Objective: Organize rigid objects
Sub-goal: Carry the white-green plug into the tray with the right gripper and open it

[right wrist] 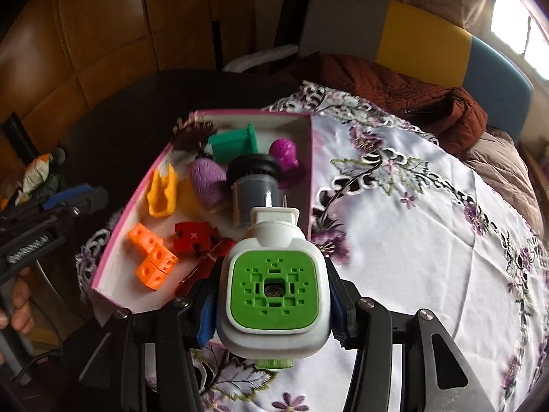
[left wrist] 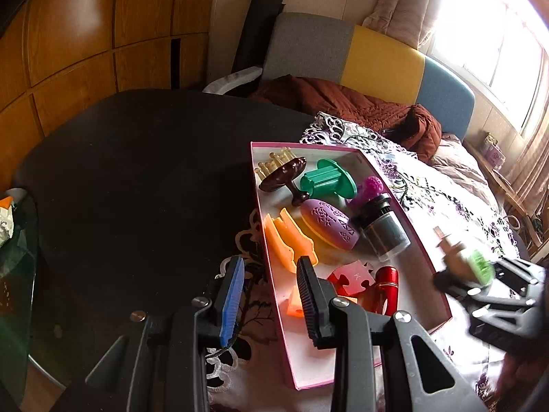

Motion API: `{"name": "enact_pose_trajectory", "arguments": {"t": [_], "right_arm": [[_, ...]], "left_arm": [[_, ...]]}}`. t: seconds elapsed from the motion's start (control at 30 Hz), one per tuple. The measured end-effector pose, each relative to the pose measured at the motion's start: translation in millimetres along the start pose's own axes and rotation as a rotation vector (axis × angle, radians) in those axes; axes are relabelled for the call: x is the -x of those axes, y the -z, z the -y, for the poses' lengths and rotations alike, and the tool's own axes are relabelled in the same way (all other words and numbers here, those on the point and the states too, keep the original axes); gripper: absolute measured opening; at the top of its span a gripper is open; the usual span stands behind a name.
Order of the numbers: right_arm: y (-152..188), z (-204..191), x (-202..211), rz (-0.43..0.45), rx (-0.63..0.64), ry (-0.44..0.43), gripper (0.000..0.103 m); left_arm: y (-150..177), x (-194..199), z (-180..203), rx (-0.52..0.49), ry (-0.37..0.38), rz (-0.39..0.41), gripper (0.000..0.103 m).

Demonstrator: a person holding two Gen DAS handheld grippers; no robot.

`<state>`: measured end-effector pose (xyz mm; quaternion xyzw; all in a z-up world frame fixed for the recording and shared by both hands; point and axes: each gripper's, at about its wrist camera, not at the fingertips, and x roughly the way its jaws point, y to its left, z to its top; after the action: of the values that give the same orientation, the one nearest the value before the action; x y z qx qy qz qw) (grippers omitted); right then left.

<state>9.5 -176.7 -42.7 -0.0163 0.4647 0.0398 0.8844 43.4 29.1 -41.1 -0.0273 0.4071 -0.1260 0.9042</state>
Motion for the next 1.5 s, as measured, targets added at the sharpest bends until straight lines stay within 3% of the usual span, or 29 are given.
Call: {"name": "enact_pose_trajectory", "arguments": {"t": [0.2, 0.47, 0.77, 1.23, 1.4, 1.5], "right_arm": [[2.8, -18.1, -39.7, -0.102, 0.021, 0.009, 0.053], [5.3, -12.6, -50.7, -0.107, -0.059, -0.044, 0.053], [9.8, -17.6, -45.3, -0.086, -0.065, -0.055, 0.065], [9.5, -15.9, -4.6, 0.076, -0.083, -0.014, 0.085], [4.9, -10.6, 7.3, 0.147, -0.127, 0.017, 0.087], [5.3, -8.8, 9.2, 0.166, -0.152, 0.026, 0.088]], "left_arm": [[0.9, -2.8, -3.2, 0.007, -0.002, -0.009, 0.031], [3.6, -5.8, -10.1, 0.017, -0.025, -0.017, 0.032], [3.2, -2.2, -8.4, 0.006, -0.058, -0.001, 0.037], [4.4, 13.5, -1.1, 0.012, -0.138, 0.045, 0.042], [4.6, 24.4, 6.7, 0.008, -0.165, 0.058, 0.045], [3.6, 34.4, 13.1, 0.010, -0.224, 0.073, 0.051]]}}
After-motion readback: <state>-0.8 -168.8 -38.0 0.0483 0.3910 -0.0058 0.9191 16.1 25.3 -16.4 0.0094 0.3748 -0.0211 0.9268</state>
